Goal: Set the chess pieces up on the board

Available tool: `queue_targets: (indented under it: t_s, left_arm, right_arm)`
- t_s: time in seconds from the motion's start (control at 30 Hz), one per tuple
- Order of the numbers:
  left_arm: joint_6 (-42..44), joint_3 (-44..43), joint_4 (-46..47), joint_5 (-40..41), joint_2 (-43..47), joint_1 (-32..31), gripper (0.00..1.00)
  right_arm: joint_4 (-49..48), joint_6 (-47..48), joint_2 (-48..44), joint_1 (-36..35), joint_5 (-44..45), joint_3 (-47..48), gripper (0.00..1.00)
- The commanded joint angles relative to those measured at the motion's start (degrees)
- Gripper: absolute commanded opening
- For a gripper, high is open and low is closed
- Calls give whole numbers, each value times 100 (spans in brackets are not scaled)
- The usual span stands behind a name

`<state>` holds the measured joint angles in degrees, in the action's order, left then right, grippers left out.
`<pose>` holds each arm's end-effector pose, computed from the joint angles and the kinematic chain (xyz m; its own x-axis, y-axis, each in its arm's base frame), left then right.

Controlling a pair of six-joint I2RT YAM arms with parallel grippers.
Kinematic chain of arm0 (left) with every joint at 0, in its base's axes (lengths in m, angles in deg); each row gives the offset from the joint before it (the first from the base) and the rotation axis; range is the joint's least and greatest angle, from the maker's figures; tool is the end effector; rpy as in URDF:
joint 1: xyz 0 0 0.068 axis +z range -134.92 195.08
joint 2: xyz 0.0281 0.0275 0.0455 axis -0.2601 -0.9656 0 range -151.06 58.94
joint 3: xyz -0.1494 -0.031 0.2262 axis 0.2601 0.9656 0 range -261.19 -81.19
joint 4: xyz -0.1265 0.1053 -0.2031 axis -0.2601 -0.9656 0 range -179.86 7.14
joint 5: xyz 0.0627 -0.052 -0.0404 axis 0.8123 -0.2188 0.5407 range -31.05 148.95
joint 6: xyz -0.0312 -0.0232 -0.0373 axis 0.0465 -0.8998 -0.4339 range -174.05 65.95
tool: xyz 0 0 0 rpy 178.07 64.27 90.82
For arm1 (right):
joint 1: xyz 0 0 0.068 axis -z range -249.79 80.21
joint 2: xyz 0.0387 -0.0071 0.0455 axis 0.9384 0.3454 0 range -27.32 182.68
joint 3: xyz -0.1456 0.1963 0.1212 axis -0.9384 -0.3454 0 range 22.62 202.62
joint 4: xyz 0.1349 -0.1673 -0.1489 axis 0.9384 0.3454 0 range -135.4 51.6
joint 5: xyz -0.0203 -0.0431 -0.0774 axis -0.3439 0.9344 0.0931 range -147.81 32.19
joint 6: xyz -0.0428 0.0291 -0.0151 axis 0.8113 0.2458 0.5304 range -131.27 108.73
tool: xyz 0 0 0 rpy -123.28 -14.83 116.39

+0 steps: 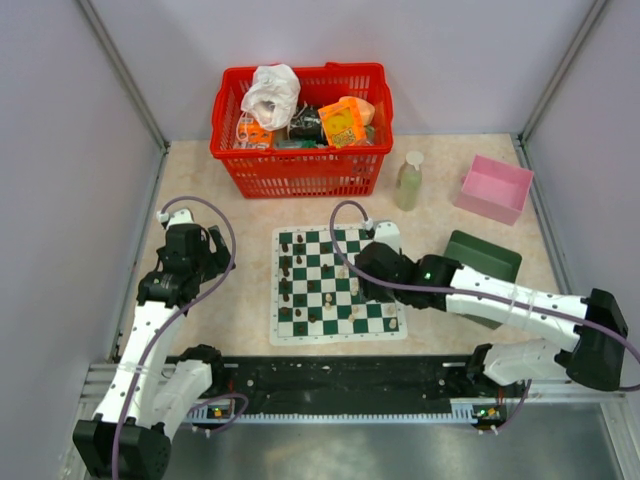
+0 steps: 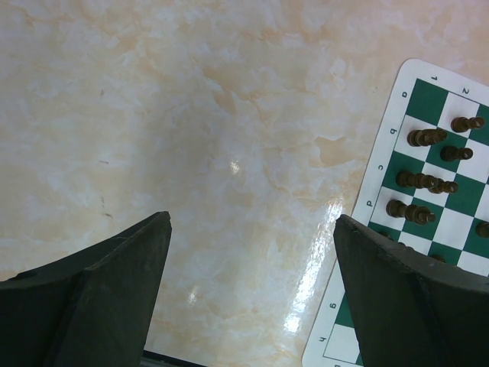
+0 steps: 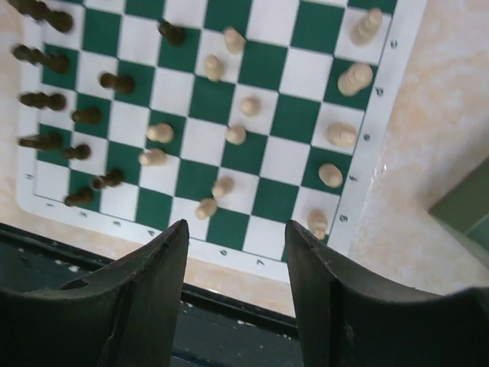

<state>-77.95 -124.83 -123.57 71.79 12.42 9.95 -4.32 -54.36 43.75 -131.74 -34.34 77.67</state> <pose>0.1648 -0.0069 0.2778 -0.5981 -0.3430 -0.7243 -0.3452 0.9259 -0.1533 0.1275 0.2089 0.2638 -0.7719 -0.1160 -0.6251 -0.2471 0.9606 0.1269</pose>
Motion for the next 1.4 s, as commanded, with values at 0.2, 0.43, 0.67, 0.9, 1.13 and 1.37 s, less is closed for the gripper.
queue_targets:
  t_s: [0.2, 0.43, 0.67, 0.9, 1.13, 1.37]
  left_arm:
    - [26, 31, 221, -18, 38, -6, 93]
    - [17, 31, 195, 25, 29, -6, 93]
    - [26, 22, 186, 87, 56, -6, 93]
    - [26, 22, 186, 61, 38, -6, 93]
    - [26, 22, 186, 61, 38, -6, 93]
    - [26, 22, 186, 61, 38, -6, 93]
  right_arm:
    - [-1242, 951, 1240, 1079, -974, 999, 50]
    - [-1418, 1083, 2533, 1397, -1485, 1746, 43]
    - [-1427, 1136, 3167, 1528, -1511, 2124, 40]
    - [-1287, 1145, 3343, 1607, -1450, 2159, 39]
    - [-1304, 1127, 3501, 1625, -1555, 2124, 36]
    - [-1357, 1110, 3677, 1634, -1564, 2142, 33]
